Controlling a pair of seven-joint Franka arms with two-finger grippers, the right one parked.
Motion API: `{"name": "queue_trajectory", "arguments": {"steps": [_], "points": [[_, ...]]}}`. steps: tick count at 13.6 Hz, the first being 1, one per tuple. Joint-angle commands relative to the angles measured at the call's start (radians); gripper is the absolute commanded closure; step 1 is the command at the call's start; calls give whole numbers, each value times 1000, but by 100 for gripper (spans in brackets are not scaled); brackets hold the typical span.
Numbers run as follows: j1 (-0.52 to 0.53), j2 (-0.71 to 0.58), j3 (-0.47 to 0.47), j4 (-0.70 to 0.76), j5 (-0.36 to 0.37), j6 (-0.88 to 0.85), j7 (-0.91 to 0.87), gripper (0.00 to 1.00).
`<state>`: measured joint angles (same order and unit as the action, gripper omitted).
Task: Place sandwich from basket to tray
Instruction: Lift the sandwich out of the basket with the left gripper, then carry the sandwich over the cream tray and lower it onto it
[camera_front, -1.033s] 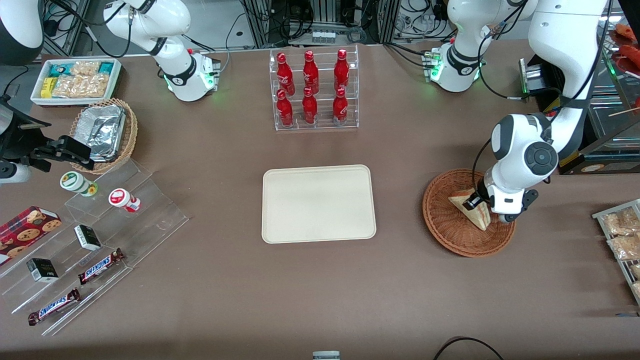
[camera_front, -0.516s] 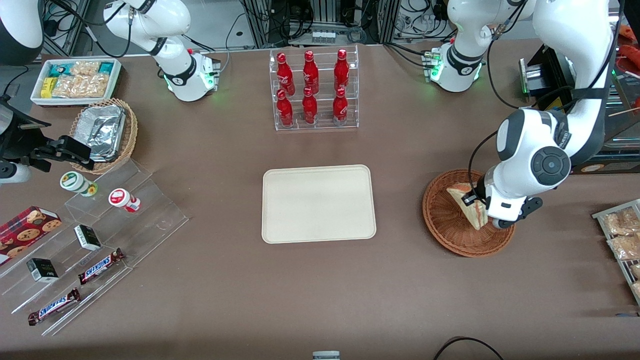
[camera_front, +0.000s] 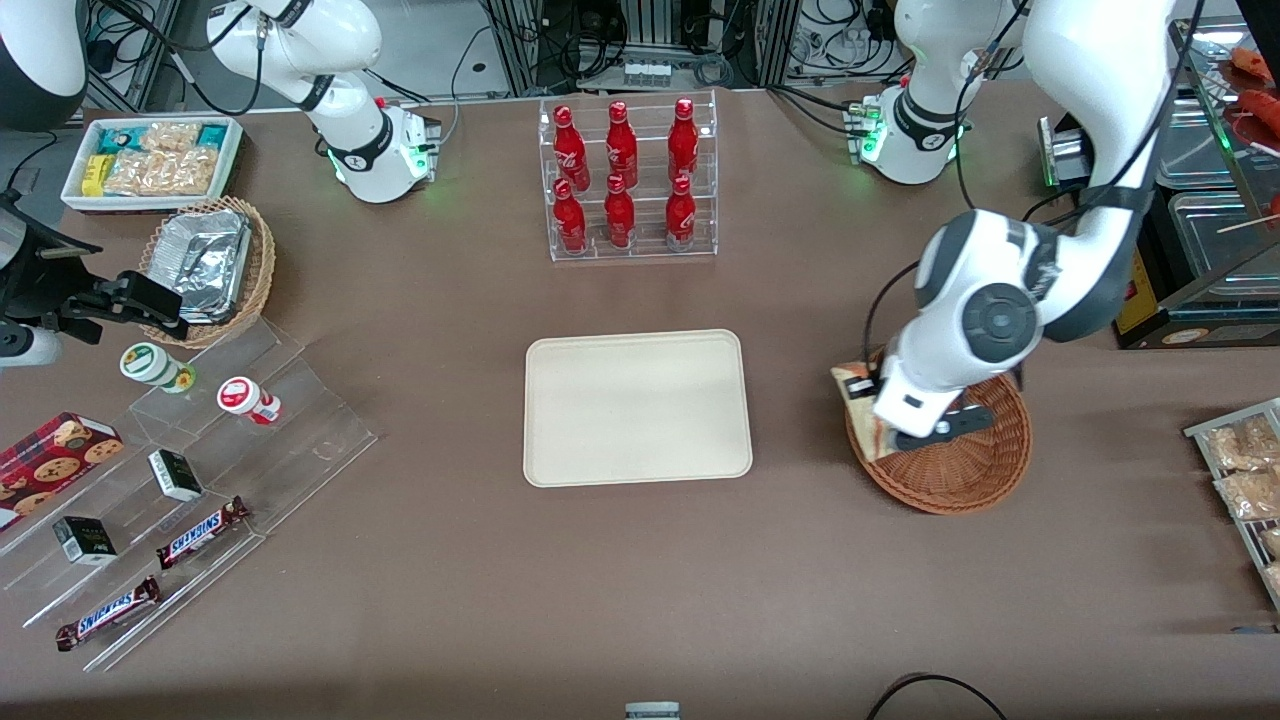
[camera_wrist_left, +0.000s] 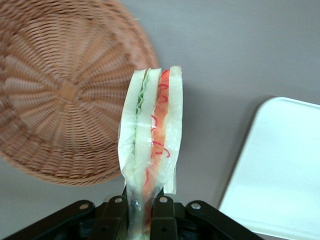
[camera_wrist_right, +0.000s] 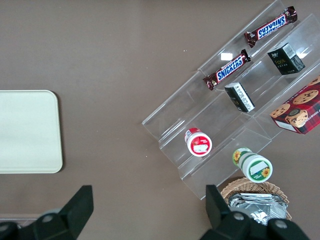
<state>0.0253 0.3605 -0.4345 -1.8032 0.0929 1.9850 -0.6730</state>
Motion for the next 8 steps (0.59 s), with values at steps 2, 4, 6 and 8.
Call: {"name": "queue_trajectory", "arguments": {"steps": [2, 4, 6, 8], "points": [[-17, 151, -140, 146, 111, -22, -173, 100], [-103, 214, -141, 231, 137, -25, -235, 100], [-171, 271, -138, 286, 145, -23, -295, 100], [-223, 320, -138, 326, 207, -18, -351, 100]]}}
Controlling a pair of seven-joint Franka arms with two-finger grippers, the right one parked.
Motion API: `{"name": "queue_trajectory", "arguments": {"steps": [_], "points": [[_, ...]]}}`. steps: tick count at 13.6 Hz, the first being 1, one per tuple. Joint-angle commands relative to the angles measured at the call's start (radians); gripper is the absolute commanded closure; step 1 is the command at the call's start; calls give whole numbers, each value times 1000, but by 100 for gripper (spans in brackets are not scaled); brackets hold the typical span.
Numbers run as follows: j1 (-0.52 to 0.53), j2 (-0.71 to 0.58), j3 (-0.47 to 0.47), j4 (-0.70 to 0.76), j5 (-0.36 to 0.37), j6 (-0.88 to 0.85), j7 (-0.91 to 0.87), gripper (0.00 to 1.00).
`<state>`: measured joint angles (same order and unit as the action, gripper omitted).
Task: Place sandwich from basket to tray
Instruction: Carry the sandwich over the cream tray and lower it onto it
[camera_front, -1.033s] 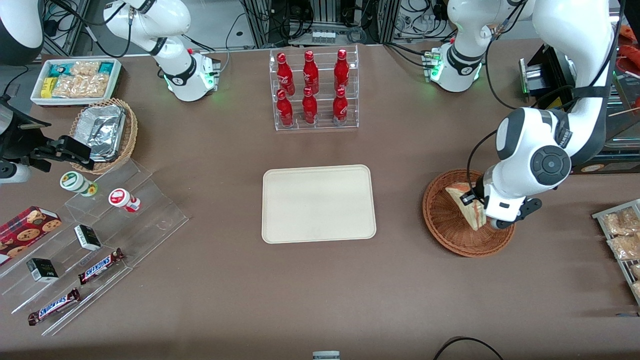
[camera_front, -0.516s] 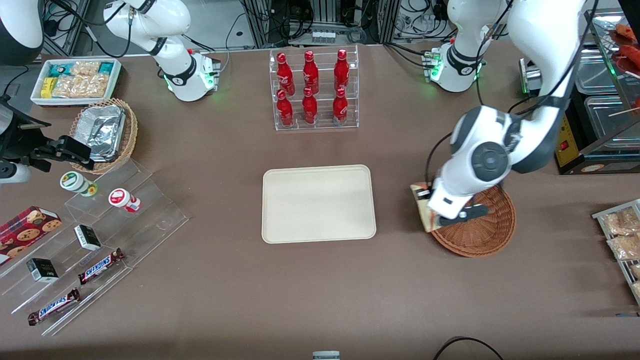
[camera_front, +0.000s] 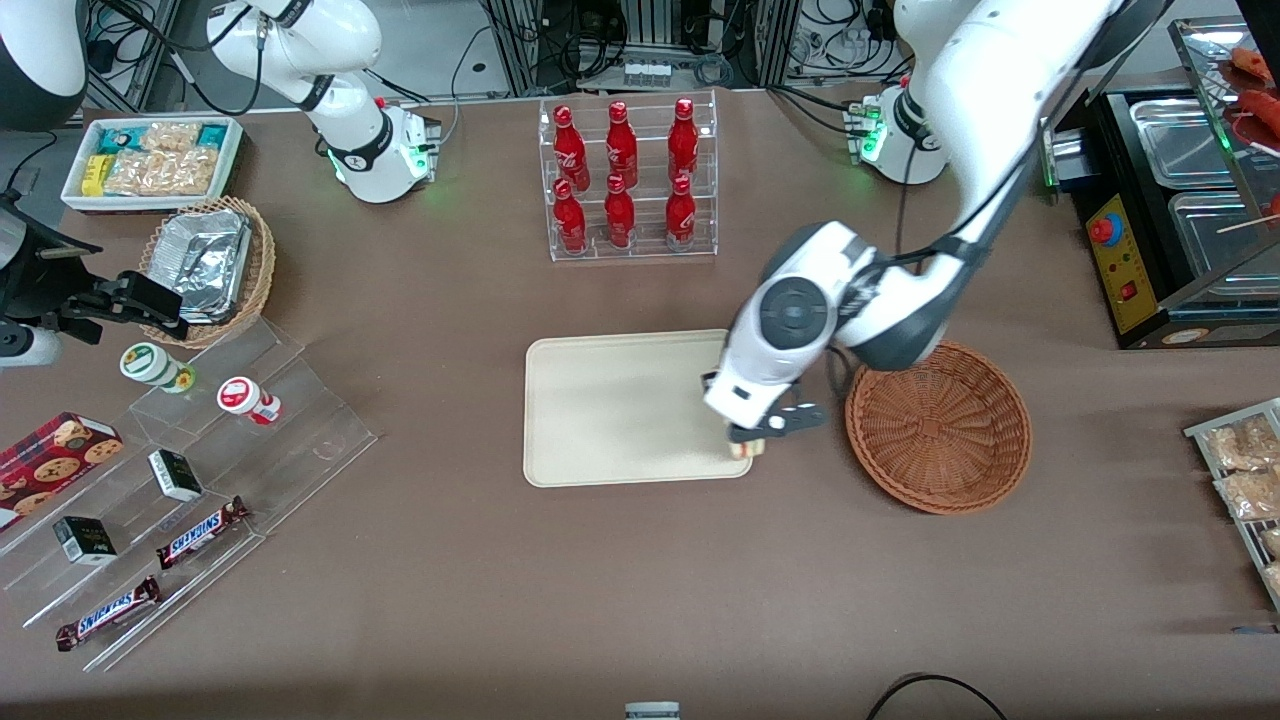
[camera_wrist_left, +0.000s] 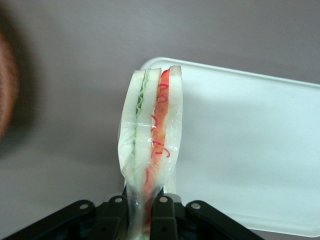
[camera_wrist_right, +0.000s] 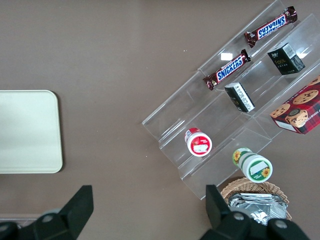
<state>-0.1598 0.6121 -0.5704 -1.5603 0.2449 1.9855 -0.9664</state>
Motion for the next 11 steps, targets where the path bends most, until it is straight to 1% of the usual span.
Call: {"name": "queue_trajectory", "arguments": {"steps": [1, 3, 6, 8, 9, 11], "points": [[-68, 93, -2, 115, 65, -19, -86, 100], [-125, 147, 0, 190, 77, -22, -103, 100], [-184, 195, 0, 219, 134, -13, -179, 100], [-228, 247, 0, 285, 163, -14, -212, 100], [-237, 262, 0, 301, 178, -16, -222, 100], [-247, 281, 0, 310, 183, -14, -232, 100]]}}
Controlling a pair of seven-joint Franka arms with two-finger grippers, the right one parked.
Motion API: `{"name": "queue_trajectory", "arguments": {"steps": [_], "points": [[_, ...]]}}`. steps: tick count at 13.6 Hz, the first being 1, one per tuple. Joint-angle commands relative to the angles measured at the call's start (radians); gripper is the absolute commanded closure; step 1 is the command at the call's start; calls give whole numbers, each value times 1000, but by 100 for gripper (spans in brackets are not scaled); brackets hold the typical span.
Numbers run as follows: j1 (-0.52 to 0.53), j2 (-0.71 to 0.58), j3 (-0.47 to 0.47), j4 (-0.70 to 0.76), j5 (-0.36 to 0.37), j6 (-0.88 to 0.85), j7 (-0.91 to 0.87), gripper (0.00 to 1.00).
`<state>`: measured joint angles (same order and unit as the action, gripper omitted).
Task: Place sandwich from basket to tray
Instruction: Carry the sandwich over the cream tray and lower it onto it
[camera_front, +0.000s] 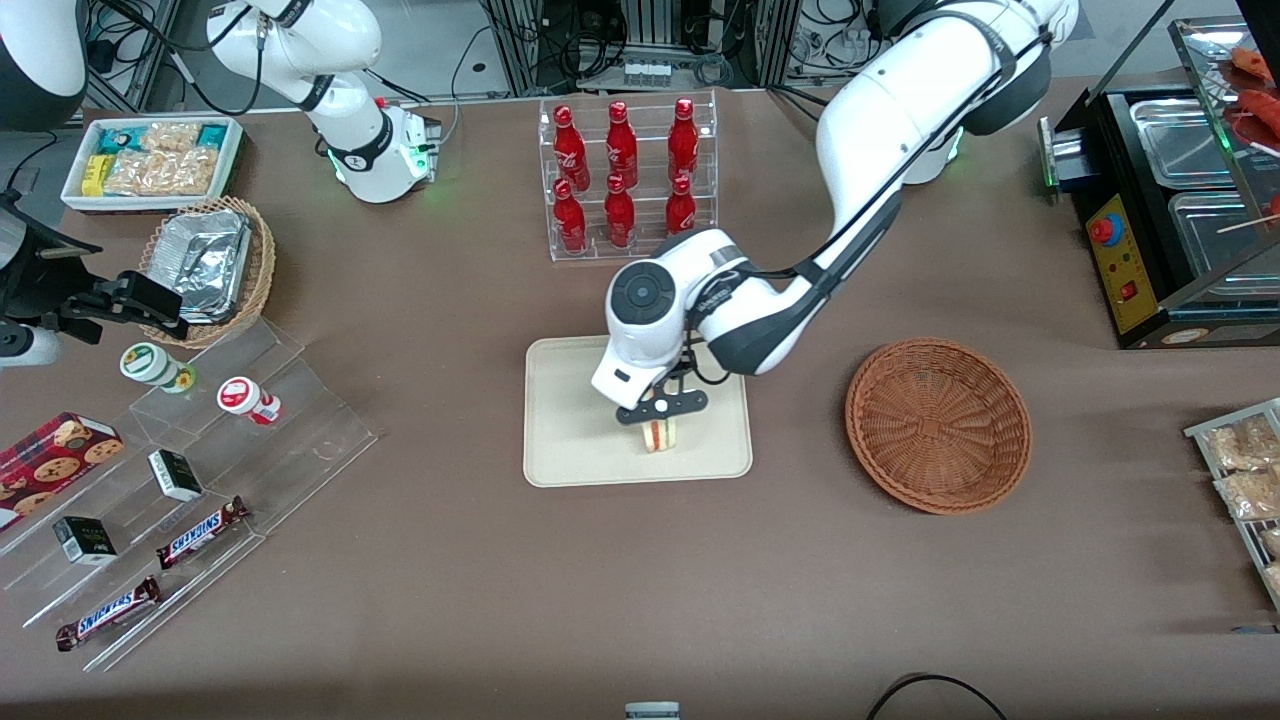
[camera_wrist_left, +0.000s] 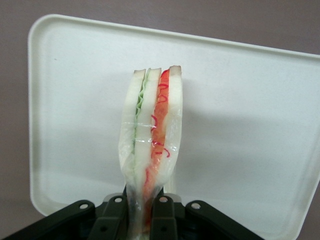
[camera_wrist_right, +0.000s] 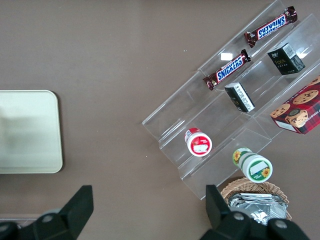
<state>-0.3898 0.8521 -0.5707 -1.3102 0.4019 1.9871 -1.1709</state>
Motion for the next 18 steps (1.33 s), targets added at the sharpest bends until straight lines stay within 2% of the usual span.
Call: {"name": "queue_trajectory", "arguments": {"steps": [1, 6, 7, 8, 9, 16, 18], "points": [[-23, 45, 0, 62, 26, -13, -42, 100], [-54, 110, 2, 126, 26, 2, -112, 100], [-54, 116, 2, 126, 26, 3, -113, 73], [-54, 116, 2, 126, 26, 3, -113, 18], [-54, 113, 2, 126, 28, 3, -110, 0], [2, -8, -9, 124, 22, -66, -86, 0], [26, -50, -8, 124, 20, -106, 20, 0]]}}
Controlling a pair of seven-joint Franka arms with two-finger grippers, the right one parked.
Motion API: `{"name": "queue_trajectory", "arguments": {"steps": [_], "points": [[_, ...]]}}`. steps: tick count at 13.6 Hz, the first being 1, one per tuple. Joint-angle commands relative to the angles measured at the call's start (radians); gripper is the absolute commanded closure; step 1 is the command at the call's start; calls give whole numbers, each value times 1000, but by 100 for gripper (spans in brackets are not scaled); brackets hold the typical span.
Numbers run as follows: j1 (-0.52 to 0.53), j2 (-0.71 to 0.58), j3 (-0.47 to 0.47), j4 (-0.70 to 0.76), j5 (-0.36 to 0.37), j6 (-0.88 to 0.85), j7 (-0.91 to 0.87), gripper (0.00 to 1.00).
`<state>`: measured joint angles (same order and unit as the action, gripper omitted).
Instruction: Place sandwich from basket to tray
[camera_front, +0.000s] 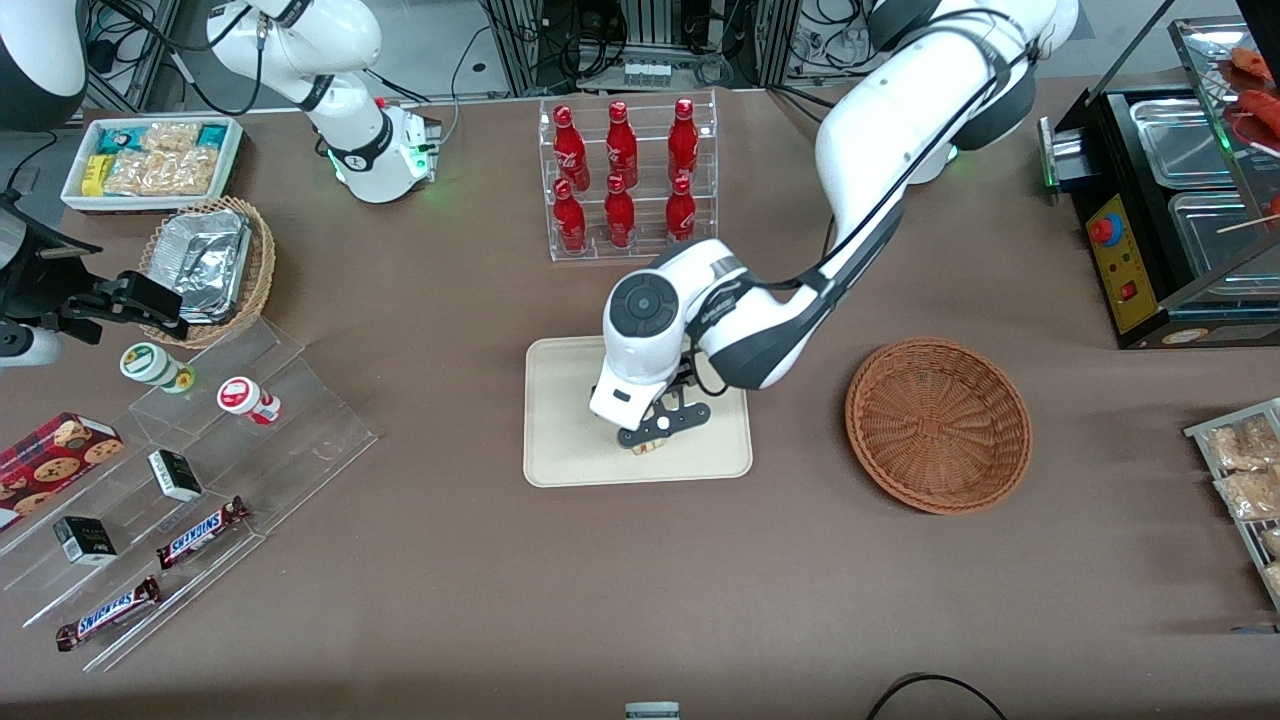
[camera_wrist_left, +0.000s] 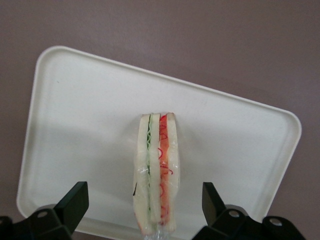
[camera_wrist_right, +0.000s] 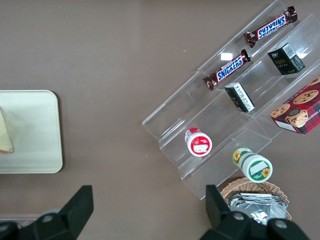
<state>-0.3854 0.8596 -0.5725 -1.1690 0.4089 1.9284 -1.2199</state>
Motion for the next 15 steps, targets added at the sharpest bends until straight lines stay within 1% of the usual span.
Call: {"name": "queue_trajectory", "arguments": {"steps": [1, 2, 4, 6, 9, 11, 15], "points": [[42, -76, -6, -17, 13, -83, 104, 0], [63, -105, -4, -17, 11, -118, 105, 0], [141, -155, -12, -55, -7, -144, 141, 0], [193, -227, -10, -142, -9, -146, 225, 0], [279, -287, -10, -207, -10, -147, 345, 0], [333, -336, -10, -251, -54, -146, 368, 0], [443, -395, -9, -271, -78, -189, 564, 0]]}}
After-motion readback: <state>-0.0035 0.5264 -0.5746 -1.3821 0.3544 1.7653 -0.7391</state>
